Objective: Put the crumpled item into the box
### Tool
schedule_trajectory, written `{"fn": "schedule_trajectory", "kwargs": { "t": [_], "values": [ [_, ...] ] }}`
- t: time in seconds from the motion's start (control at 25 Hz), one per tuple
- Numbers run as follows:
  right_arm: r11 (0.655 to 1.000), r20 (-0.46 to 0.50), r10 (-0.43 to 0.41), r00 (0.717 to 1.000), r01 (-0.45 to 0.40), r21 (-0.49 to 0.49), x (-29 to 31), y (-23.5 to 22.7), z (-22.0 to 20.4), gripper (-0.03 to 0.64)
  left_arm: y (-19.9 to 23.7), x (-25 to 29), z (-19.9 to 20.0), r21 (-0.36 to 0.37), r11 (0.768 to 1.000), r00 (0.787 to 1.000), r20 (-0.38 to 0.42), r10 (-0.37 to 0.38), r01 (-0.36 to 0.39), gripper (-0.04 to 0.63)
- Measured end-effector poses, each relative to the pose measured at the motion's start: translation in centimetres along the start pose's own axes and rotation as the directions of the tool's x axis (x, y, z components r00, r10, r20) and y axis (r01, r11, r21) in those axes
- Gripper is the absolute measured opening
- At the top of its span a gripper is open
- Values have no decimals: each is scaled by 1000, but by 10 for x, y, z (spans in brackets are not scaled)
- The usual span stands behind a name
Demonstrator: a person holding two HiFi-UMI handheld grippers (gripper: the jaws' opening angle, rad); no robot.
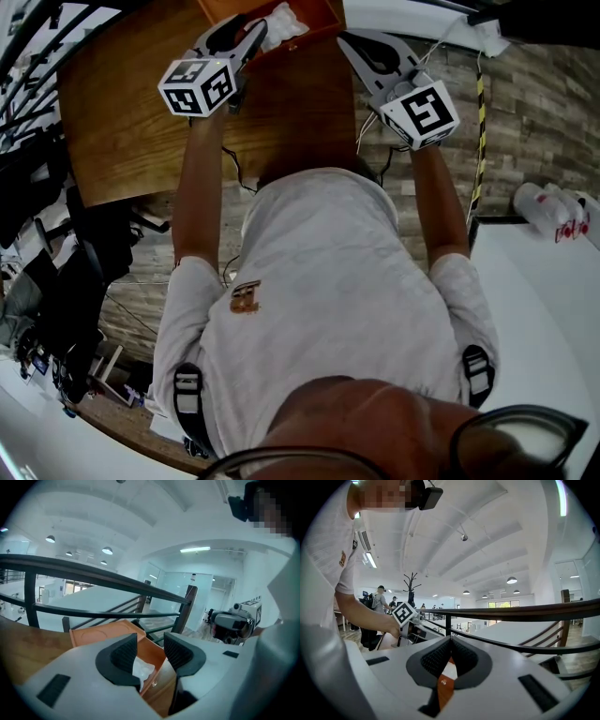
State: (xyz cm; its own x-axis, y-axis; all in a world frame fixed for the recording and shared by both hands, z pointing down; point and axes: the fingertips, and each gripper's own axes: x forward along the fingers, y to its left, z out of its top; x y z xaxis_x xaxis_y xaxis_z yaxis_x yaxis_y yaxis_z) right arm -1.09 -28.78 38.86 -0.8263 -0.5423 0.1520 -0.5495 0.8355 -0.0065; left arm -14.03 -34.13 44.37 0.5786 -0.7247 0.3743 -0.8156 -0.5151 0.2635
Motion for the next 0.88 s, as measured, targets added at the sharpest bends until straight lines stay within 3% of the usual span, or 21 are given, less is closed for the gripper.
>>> {"fn": "schedule_trajectory", "kwargs": {
  "t": [0.32, 0.52, 0.88],
  "values": [
    [1000, 32, 12, 999, -12, 0, -5, 14, 13, 32, -49, -35, 37, 120, 992, 974, 219, -59, 33, 145],
    [1000, 60, 28, 998, -29, 4, -9, 24, 22, 32, -72, -55, 51, 158, 987, 943, 324, -79, 29, 85],
    [999, 116, 42, 992, -44, 18, -15, 43, 41, 32, -115, -83, 74, 255, 965, 896, 412, -165, 60, 34]
  ]
}}
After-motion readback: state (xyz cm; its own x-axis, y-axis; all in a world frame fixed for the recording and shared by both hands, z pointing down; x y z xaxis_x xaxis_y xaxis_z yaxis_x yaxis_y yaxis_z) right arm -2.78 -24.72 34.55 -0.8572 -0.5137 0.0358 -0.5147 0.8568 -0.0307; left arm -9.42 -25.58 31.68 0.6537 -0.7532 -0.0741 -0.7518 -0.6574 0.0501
